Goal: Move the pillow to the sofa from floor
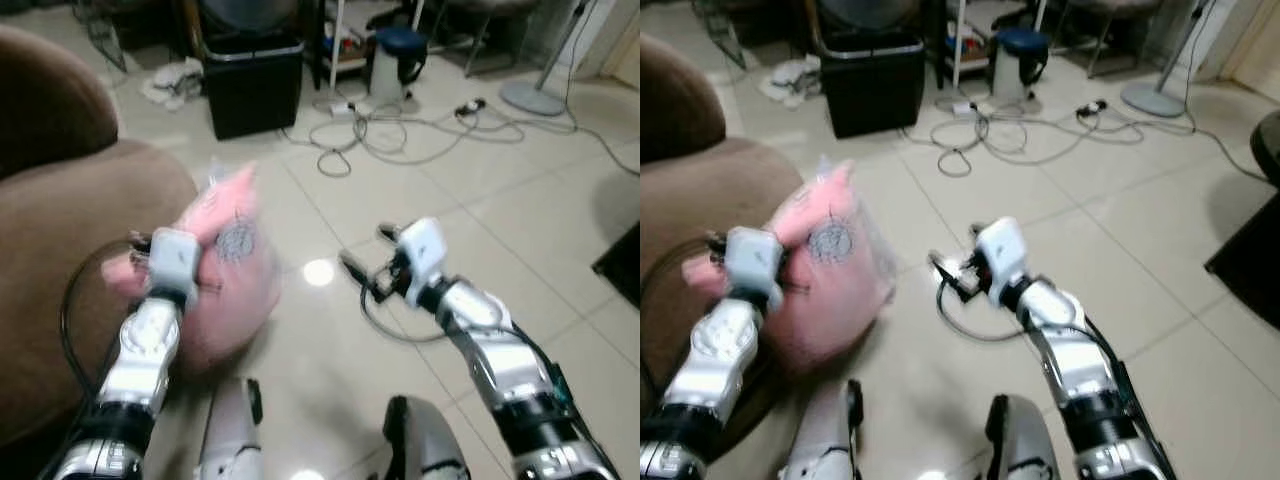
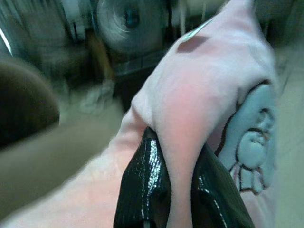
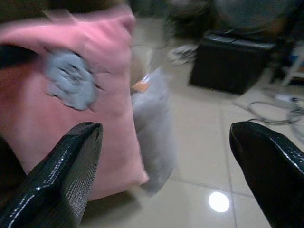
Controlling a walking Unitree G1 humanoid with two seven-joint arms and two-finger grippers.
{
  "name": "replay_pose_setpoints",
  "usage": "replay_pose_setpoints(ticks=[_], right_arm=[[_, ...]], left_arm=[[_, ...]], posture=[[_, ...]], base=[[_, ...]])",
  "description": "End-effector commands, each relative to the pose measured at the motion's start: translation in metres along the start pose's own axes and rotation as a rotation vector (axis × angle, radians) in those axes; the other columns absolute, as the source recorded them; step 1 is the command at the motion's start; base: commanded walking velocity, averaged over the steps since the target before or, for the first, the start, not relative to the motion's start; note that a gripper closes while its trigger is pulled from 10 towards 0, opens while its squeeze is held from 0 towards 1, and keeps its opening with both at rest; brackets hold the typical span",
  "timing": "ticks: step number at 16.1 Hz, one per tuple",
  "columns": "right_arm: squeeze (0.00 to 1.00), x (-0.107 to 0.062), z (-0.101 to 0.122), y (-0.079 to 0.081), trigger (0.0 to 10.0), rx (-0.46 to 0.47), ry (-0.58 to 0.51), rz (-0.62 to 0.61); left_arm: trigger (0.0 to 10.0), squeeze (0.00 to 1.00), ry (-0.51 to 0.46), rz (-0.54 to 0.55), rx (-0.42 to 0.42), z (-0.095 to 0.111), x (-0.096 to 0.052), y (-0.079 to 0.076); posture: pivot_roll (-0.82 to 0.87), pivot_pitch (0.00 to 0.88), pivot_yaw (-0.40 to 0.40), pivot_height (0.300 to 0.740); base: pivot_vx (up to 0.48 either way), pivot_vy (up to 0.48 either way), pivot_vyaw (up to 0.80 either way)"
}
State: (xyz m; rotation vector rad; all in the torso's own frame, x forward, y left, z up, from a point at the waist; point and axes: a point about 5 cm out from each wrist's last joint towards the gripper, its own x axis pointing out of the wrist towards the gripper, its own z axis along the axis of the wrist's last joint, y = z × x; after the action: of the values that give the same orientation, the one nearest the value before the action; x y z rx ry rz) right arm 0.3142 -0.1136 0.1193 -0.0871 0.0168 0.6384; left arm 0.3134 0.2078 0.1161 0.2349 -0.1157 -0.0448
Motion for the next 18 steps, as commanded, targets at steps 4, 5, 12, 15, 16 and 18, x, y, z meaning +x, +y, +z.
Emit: replay_pose_setpoints(ticks=[4,5,12,15,16,18], right_arm=[[0.00,0.009,0.006,-0.010,10.0,0.006,-0.032,-0.148],[0.00,0.011,0.008,-0.012,10.0,0.008,-0.034,-0.176],[0.00,0.020,0.017,-0.020,10.0,0.018,-0.049,-0.228],[0.00,0.024,0.016,-0.019,10.0,0.027,-0.029,-0.210],[0.00,0.026,0.016,-0.014,10.0,0.031,-0.028,-0.195],[0.00,0.030,0.018,-0.010,10.0,0.035,-0.033,-0.181]], left_arm=[[10.0,0.00,-0.125,0.021,-0.152,0.041,0.004,-0.007],[10.0,0.00,-0.107,0.037,-0.158,0.042,-0.002,-0.003],[10.0,0.00,-0.088,-0.006,-0.052,0.049,-0.013,0.000],[10.0,0.00,-0.062,0.034,-0.017,0.048,-0.015,0.004],[10.0,0.00,-0.045,0.044,-0.001,0.046,-0.018,0.008],[10.0,0.00,-0.051,0.074,0.023,0.045,-0.020,0.013]], posture=[[0.22,0.000,-0.036,0.591],[0.22,0.000,-0.035,0.601],[0.24,0.000,-0.046,0.666],[0.26,0.000,-0.053,0.696],[0.26,0.000,-0.052,0.711],[0.26,0.000,-0.052,0.731]], base=[[0.000,0.000,0.00],[0.000,0.000,0.00],[0.000,0.000,0.00],[0.000,0.000,0.00],[0.000,0.000,0.00],[0.000,0.000,0.00]])
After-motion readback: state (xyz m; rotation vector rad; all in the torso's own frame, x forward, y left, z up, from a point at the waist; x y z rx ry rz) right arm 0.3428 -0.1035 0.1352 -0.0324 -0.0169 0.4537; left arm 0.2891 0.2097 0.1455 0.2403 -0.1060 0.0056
